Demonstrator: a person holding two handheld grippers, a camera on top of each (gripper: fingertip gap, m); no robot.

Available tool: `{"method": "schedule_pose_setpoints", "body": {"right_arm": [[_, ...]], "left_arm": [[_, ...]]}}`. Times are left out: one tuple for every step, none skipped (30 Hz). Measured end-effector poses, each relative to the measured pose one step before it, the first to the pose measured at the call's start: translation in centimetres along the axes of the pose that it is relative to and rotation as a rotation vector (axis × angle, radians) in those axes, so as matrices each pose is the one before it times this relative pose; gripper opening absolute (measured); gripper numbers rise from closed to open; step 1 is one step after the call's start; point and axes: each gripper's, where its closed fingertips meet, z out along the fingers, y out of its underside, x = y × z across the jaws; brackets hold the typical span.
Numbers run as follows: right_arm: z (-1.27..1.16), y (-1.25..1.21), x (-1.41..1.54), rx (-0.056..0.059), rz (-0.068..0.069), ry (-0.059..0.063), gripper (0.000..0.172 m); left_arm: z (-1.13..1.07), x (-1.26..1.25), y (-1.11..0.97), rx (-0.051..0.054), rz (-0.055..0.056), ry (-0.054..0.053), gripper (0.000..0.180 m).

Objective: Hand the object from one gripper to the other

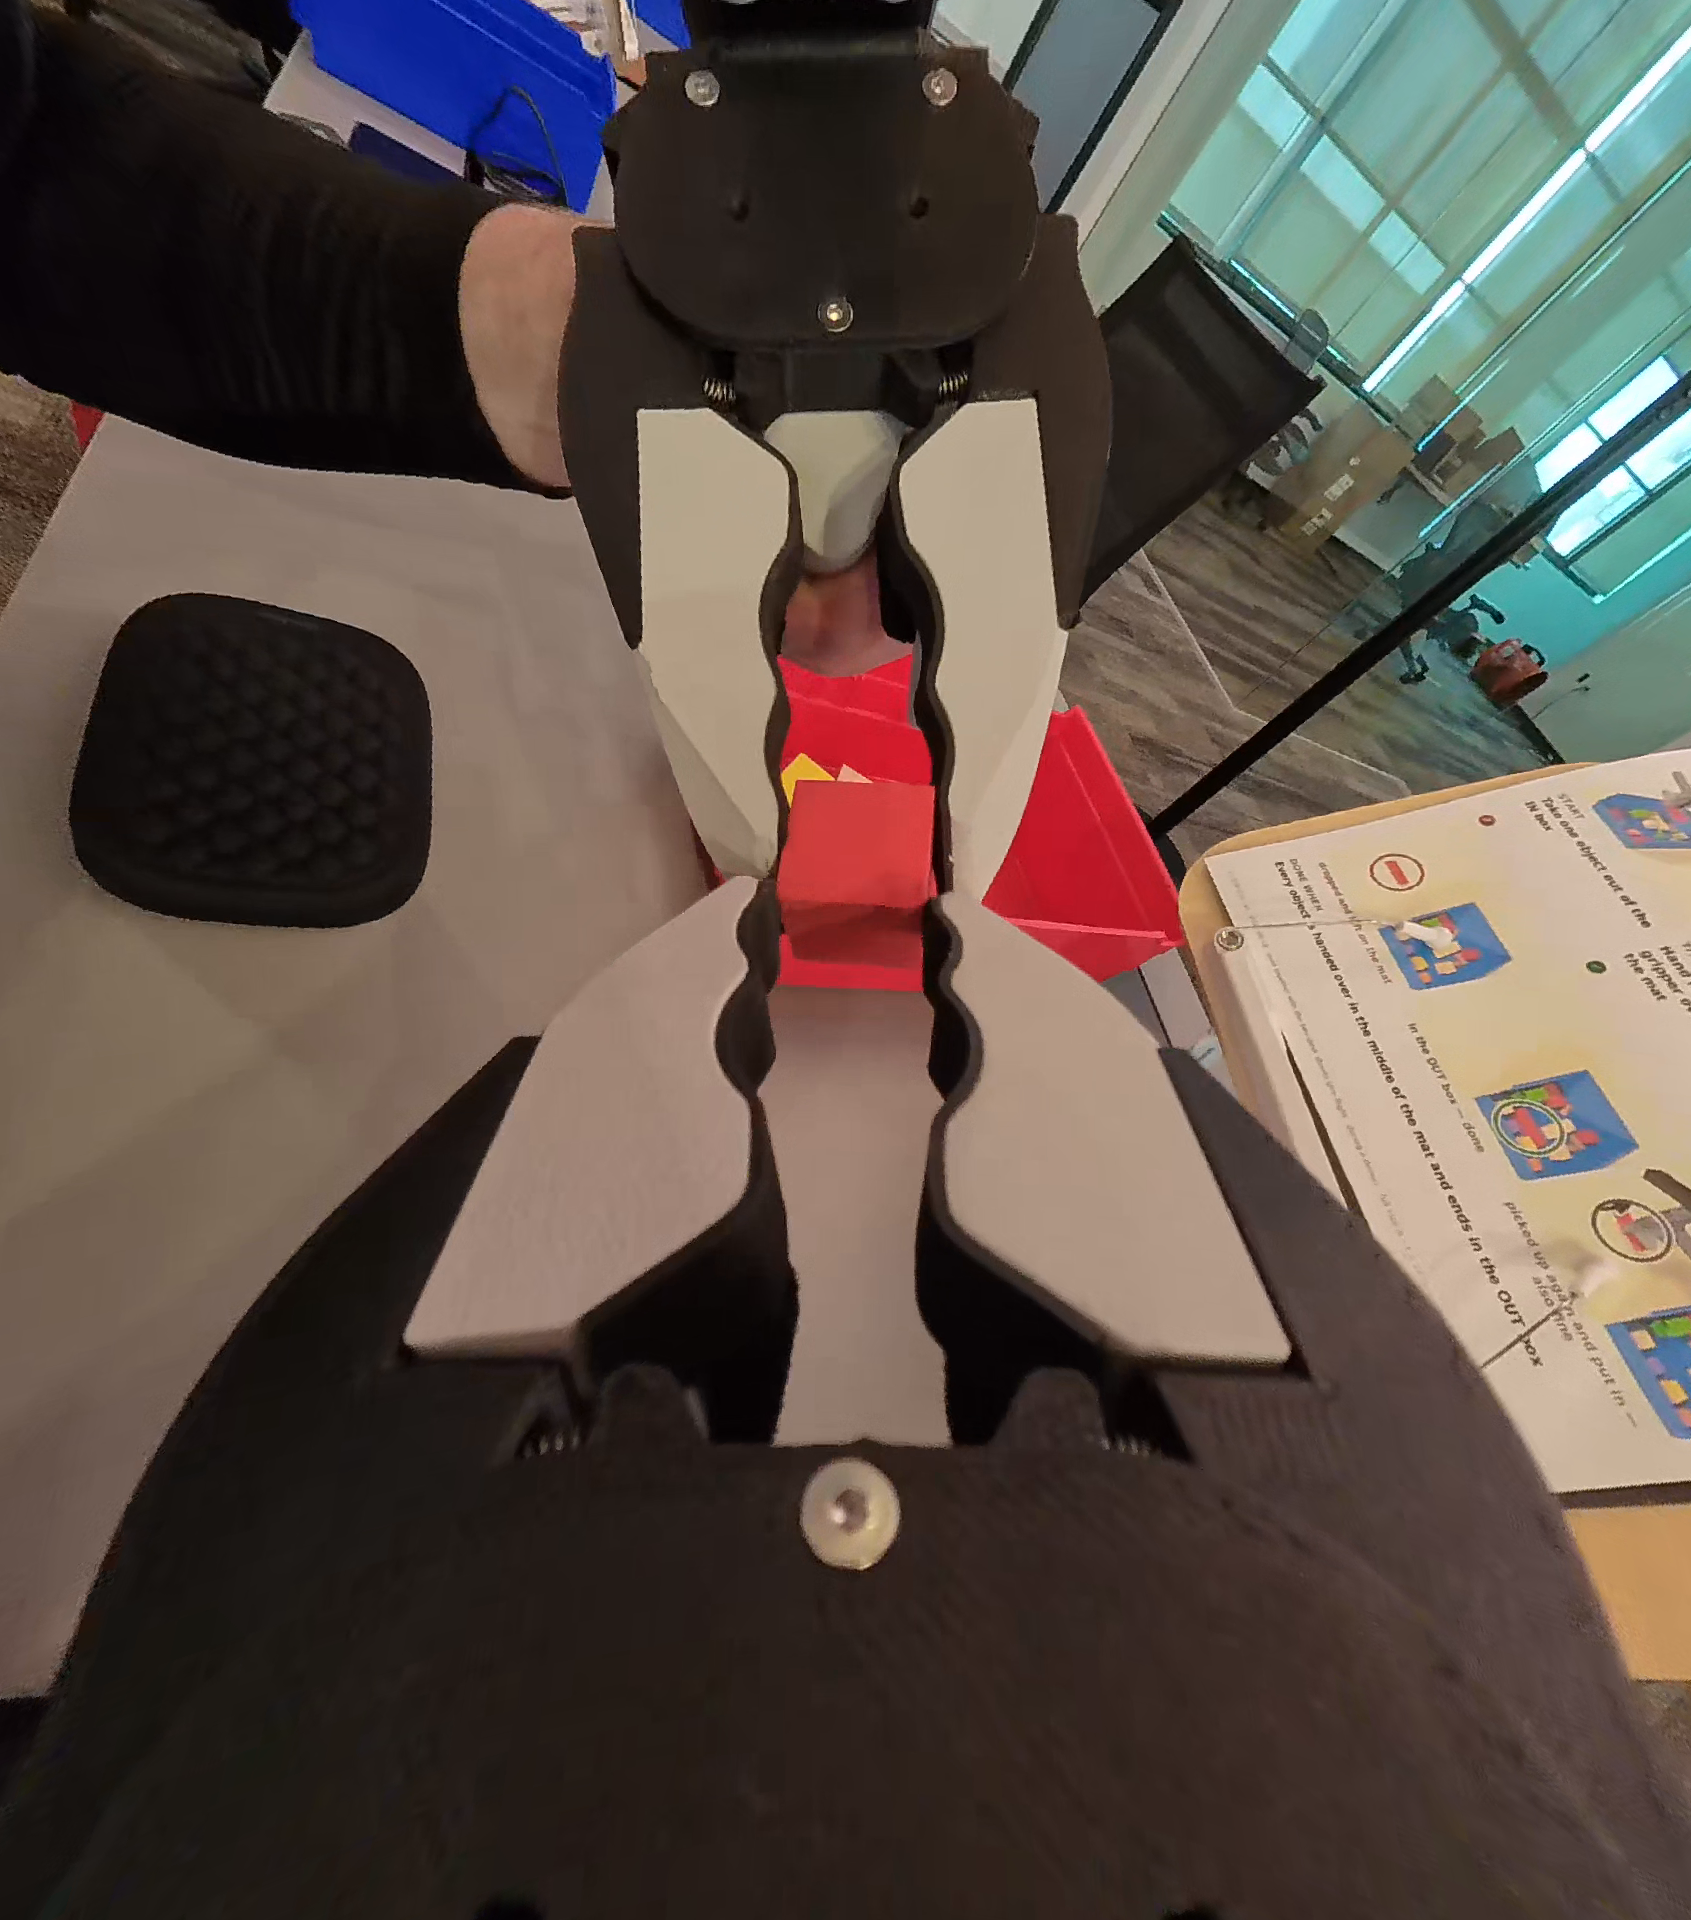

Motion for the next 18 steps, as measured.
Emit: {"method": "schedule_pose_setpoints", "body": {"right_arm": [[-0.052, 0.042, -0.061, -0.0011, -0.0011, 0.0012, 0.024], [-0.081, 0.022, -0.091, -0.0003, -0.003, -0.0023, 0.024], [-0.121, 0.023, -0.085, 0.0013, 0.0023, -0.0055, 0.023], [-0.164, -0.028, -0.047, 0.0064, 0.0065, -0.0078, 0.023], [-0.201, -0.062, -0.044, 0.0103, 0.0068, -0.0083, 0.023], [-0.161, -0.053, -0.055, 0.0081, 0.0074, -0.0094, 0.023], [-0.151, 0.004, -0.052, 0.0046, 0.0048, -0.0075, 0.023], [-0.171, 0.02, -0.015, 0.0039, 0.0013, -0.0051, 0.023], [-0.214, -0.005, -0.034, 0.0067, 0.0016, -0.0065, 0.023], [-0.235, -0.017, -0.029, 0.0107, 0.0074, -0.0084, 0.022], [-0.211, 0.021, -0.031, 0.0109, 0.0106, -0.0077, 0.022], [-0.156, 0.129, -0.032, 0.0055, 0.0091, -0.0057, 0.023], [-0.121, 0.172, -0.038, 0.0032, 0.0072, -0.0031, 0.023], [-0.114, 0.115, -0.021, 0.0052, 0.0089, -0.0013, 0.023], [-0.098, 0.1, 0.018, 0.0038, 0.0113, 0.0029, 0.023], [-0.081, 0.127, 0.025, -0.0036, 0.008, 0.0053, 0.023], [-0.079, 0.14, 0.015, -0.0095, 0.0044, 0.0053, 0.024], [-0.048, 0.108, 0.047, -0.0094, 0.0013, 0.0097, 0.026]], "left_arm": [[0.048, 0.022, -0.029, -0.0055, 0.0076, 0.0025, 0.03], [0.033, 0.097, -0.042, -0.0021, 0.0062, 0.0083, 0.03], [0.055, 0.089, -0.074, 0.0001, 0.0035, 0.0079, 0.03], [0.052, 0.078, -0.094, 0.0011, 0.0006, 0.0071, 0.03], [0.057, 0.045, -0.036, -0.0029, 0.0009, 0.0067, 0.03], [0.059, 0.052, -0.07, -0.0004, 0.0059, 0.0053, 0.03], [0.039, 0.06, -0.152, 0.0039, 0.0044, 0.0062, 0.029], [0.095, 0.025, -0.1, 0.0016, 0.0005, 0.0049, 0.029], [0.113, 0.026, -0.121, 0.0043, 0.0008, 0.005, 0.029], [0.105, 0.058, -0.146, 0.0066, -0.0004, 0.007, 0.029], [0.118, 0.026, -0.209, 0.0113, -0.0055, 0.0064, 0.029], [0.125, 0.037, -0.096, 0.0033, -0.0053, 0.007, 0.029], [0.132, 0.014, 0.021, -0.0044, 0.0029, 0.002, 0.029], [0.139, 0.036, 0.002, -0.0027, 0.0023, 0.0019, 0.029], [0.172, -0.003, -0.01, -0.0032, -0.0072, 0.0013, 0.029], [0.185, -0.033, 0.035, -0.0082, -0.0149, 0.0019, 0.028], [0.178, -0.01, 0.046, -0.0111, -0.0086, 0.0004, 0.028], [0.135, -0.078, -0.019, -0.0058, 0.0005, -0.0099, 0.028]]}}
